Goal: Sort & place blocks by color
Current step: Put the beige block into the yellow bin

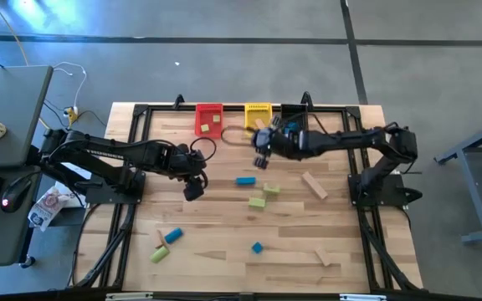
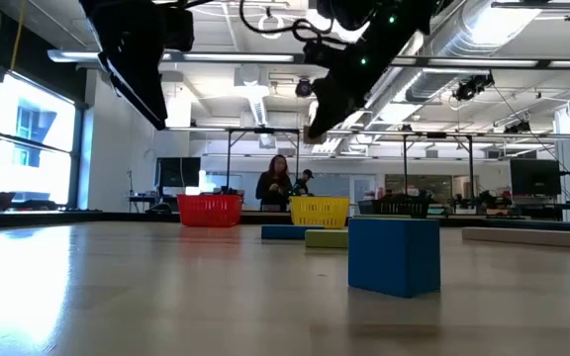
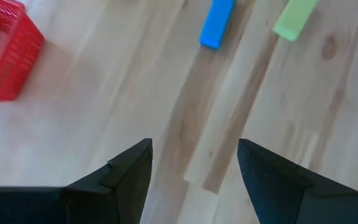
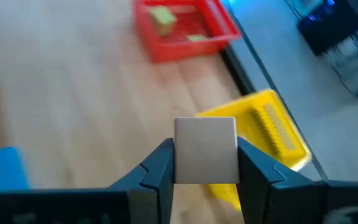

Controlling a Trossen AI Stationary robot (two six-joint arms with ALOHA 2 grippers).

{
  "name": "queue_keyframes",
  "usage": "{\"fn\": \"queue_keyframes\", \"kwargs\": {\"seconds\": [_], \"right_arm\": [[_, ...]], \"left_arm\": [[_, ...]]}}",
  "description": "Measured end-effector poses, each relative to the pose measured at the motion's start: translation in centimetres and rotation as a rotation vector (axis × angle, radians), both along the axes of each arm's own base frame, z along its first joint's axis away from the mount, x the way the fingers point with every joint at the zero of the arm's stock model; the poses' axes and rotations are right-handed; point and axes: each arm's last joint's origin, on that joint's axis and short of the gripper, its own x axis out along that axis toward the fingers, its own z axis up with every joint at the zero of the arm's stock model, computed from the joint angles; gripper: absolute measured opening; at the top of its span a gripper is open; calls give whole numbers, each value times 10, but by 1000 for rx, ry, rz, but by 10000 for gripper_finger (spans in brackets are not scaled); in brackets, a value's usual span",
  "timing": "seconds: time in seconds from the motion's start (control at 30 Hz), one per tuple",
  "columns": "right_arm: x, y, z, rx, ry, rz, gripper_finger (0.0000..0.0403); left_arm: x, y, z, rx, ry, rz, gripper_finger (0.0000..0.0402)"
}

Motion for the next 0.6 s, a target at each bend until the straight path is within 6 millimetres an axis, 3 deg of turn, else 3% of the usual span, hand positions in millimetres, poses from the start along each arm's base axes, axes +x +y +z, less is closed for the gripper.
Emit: {"fn": "queue_keyframes", "kwargs": {"seconds": [0.3,0.6], "right_arm": [[-9,-59,2,103,-131,-140,105],[-8,-99,-22,192,-179,-238,105]], "left_arm": [[-10,-20,-6,-84,96,15,220],[-20,-49,-22,-160,153,-4,220]]}}
